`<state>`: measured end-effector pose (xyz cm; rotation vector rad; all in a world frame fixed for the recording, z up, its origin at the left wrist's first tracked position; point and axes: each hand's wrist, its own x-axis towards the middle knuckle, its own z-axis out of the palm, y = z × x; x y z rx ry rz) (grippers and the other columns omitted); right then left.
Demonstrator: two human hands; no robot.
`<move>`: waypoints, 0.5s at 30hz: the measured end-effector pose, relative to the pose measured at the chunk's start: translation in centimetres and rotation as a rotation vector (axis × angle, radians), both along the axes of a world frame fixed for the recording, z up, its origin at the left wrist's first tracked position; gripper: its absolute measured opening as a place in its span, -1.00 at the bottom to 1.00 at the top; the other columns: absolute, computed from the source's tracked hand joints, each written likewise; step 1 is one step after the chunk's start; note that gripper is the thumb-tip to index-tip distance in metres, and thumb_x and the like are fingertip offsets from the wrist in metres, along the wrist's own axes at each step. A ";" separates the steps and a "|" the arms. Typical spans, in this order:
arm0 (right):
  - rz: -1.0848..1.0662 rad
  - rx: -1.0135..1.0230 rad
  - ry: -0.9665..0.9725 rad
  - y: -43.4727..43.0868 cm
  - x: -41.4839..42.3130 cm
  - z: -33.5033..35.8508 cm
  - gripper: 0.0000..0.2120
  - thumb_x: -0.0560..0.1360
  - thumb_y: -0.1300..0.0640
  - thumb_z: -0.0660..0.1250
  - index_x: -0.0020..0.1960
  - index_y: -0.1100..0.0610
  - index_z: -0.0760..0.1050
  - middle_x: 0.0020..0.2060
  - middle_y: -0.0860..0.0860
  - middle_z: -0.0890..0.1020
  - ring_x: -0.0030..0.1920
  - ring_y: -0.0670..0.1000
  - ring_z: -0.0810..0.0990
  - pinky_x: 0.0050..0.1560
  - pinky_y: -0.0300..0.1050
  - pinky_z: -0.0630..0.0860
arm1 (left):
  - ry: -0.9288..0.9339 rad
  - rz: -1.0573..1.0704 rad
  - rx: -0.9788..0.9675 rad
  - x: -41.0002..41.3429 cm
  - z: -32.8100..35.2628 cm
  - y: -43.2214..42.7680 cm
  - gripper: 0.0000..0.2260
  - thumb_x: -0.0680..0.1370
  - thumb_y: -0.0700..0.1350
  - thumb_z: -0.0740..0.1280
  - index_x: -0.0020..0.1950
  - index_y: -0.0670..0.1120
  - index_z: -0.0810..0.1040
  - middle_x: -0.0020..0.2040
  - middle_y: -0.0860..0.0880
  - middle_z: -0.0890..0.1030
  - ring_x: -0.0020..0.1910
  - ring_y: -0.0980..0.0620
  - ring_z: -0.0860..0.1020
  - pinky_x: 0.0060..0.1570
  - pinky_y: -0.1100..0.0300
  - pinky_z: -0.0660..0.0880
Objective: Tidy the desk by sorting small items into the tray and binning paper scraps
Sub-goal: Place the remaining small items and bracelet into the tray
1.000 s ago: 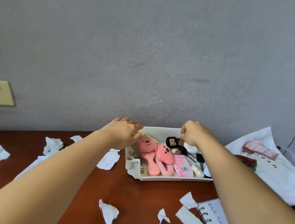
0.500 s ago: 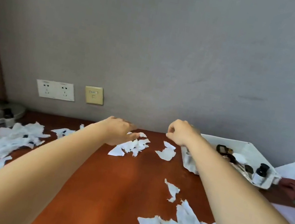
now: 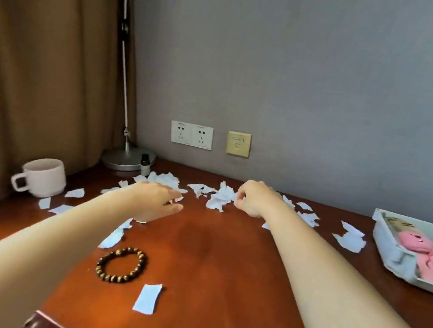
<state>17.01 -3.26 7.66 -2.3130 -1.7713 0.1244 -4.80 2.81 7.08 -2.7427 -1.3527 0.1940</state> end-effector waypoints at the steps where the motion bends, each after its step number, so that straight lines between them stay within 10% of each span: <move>1: 0.016 -0.008 0.004 0.7 -1.2 -0.1 -0.81 0.52 0.12 0.26 0.08 0.04 0.58 0.10 0.06 0.62 0.10 0.16 0.57 -0.03 -0.06 0.44 | -0.002 0.032 -0.011 -1.5 -0.1 0.4 -0.50 0.62 0.20 -0.01 0.52 0.04 0.19 0.52 0.01 0.26 0.49 -0.04 0.23 0.46 -0.01 0.13; 15: 0.396 -0.453 0.089 5.3 -14.4 -2.8 -0.67 0.44 -0.08 0.40 0.13 0.06 0.54 -0.18 -0.02 0.63 -0.15 -0.05 0.65 -0.06 -0.17 0.53 | -0.006 0.294 -0.122 -14.3 -3.6 3.3 -0.47 0.60 0.19 0.07 0.54 0.04 0.12 0.54 0.00 0.21 0.50 -0.07 0.21 0.46 0.03 0.18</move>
